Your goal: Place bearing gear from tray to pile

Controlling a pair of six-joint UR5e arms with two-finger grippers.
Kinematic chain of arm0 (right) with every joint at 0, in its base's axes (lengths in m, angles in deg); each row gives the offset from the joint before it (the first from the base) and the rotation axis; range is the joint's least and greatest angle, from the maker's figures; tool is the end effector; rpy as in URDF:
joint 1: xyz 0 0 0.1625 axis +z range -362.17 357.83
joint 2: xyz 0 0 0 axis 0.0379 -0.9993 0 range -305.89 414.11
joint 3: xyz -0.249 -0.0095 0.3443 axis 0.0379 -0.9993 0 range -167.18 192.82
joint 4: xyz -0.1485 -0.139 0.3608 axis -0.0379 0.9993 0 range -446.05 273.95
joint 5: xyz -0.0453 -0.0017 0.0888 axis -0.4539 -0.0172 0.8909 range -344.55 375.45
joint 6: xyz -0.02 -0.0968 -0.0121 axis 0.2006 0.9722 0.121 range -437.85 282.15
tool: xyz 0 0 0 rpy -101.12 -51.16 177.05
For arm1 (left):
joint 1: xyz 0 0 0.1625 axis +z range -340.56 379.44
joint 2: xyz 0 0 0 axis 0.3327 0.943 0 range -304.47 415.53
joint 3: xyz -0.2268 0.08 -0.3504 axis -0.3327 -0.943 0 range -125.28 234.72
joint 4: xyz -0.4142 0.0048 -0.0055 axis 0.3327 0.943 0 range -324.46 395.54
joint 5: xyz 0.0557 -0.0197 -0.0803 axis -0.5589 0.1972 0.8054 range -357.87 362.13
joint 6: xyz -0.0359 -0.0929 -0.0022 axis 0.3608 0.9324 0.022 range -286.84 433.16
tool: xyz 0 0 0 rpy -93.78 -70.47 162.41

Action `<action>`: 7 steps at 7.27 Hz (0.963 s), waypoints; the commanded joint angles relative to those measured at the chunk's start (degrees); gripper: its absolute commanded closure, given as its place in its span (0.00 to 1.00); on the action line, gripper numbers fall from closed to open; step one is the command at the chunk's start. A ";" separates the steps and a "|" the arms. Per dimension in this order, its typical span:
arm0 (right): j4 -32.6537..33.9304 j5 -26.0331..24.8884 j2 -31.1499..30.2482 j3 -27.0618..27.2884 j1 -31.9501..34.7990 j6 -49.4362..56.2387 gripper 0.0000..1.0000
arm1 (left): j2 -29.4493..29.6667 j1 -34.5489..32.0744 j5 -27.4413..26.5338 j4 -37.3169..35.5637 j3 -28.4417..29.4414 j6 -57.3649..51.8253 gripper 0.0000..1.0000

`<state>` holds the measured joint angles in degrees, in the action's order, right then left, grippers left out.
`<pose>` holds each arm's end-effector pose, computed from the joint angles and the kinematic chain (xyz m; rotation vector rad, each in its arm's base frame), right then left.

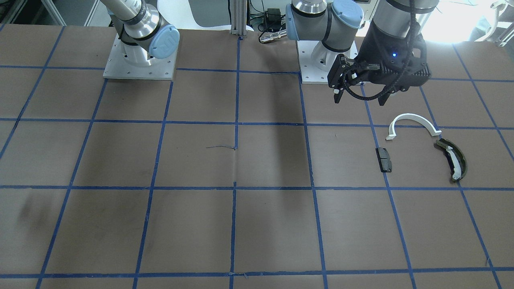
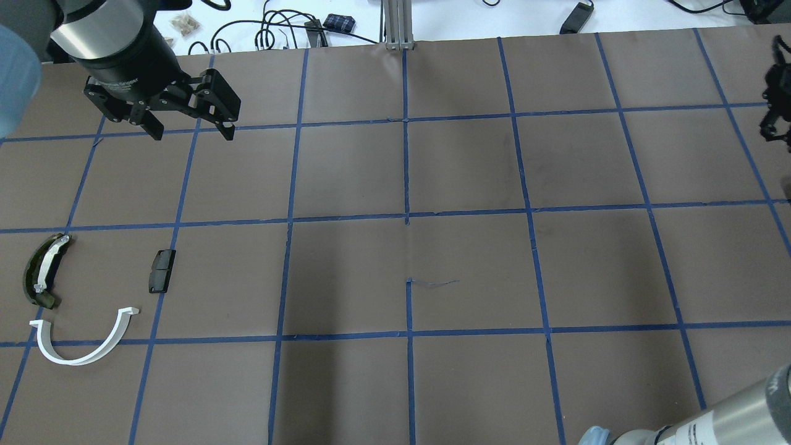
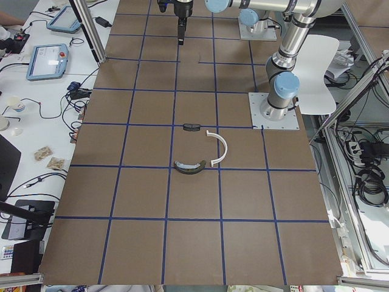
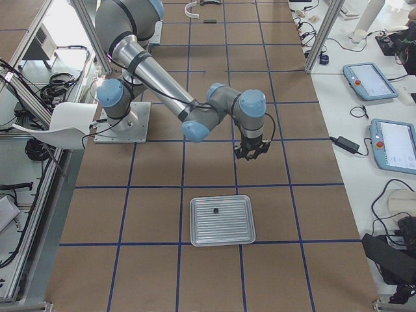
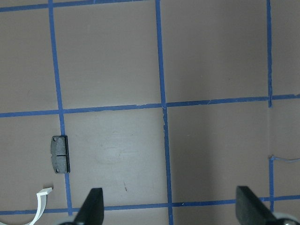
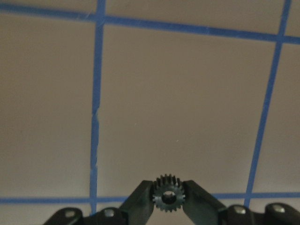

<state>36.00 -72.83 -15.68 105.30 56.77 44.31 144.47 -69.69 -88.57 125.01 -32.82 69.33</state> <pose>-0.2048 -0.6042 0.3280 2.1358 -2.0896 0.1004 -0.1246 -0.4921 0.5191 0.0799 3.1235 -0.1095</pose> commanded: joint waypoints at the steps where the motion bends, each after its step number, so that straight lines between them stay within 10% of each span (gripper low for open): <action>1: -0.24 0.30 -0.34 0.34 13.34 -38.29 1.00 | 0.00 0.00 0.00 0.00 0.00 0.05 0.00; 7: 0.98 0.31 8.34 -0.10 47.36 -117.11 1.00 | -0.17 0.09 -0.09 0.09 -0.09 -0.04 0.00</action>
<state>36.23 -72.53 -9.74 105.46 97.65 -62.95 144.40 -69.68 -88.62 125.03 -32.88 69.30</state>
